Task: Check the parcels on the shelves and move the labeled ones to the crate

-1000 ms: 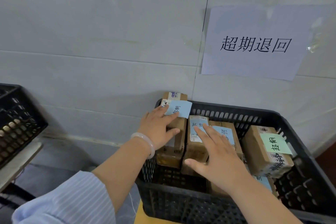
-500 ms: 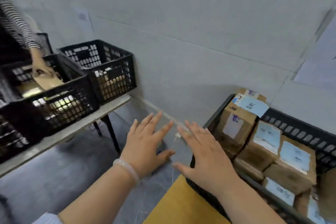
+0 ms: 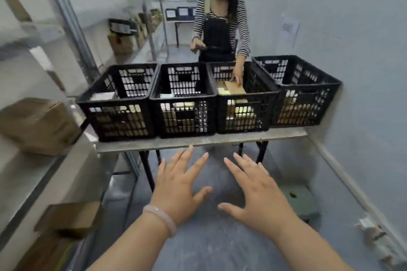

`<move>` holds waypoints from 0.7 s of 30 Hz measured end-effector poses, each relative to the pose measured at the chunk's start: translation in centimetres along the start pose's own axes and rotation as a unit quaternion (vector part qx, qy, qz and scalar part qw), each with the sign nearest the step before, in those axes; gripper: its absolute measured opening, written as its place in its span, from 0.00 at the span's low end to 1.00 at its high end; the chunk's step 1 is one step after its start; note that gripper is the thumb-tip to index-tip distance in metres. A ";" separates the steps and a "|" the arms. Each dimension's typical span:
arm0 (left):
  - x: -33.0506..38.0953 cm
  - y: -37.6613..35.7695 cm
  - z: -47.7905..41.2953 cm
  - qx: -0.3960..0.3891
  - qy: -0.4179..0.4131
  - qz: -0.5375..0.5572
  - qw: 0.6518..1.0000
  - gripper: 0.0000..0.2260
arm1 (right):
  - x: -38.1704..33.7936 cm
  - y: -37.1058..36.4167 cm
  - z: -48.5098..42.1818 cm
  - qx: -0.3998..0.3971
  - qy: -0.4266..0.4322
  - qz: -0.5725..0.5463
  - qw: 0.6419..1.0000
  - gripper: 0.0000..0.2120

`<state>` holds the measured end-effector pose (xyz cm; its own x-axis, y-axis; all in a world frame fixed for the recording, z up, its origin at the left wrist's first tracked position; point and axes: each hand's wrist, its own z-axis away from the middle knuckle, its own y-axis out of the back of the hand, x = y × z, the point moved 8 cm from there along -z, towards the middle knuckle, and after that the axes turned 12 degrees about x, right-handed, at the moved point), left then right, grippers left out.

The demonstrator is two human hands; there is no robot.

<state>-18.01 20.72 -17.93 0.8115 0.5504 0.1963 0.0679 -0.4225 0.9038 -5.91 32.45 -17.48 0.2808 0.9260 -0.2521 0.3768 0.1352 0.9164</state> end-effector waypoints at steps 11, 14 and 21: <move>-24.7 8.7 3.3 0.079 0.200 -0.095 0.972 0.33 | -23.0 -8.9 -15.6 -0.013 0.212 -0.061 0.975 0.43; -29.6 10.2 5.2 0.103 0.244 -0.095 0.960 0.35 | -28.1 -11.5 -17.7 -0.034 0.254 -0.080 0.963 0.43; -37.4 11.1 7.4 0.089 0.349 -0.113 0.926 0.33 | -35.6 -15.7 -23.0 -0.039 0.307 -0.126 0.943 0.41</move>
<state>-43.35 -9.91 -18.08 0.1959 0.9443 0.2646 0.3349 -0.3180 0.8870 -42.14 5.51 -15.71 -0.3812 0.8872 -0.2601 0.2902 0.3819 0.8775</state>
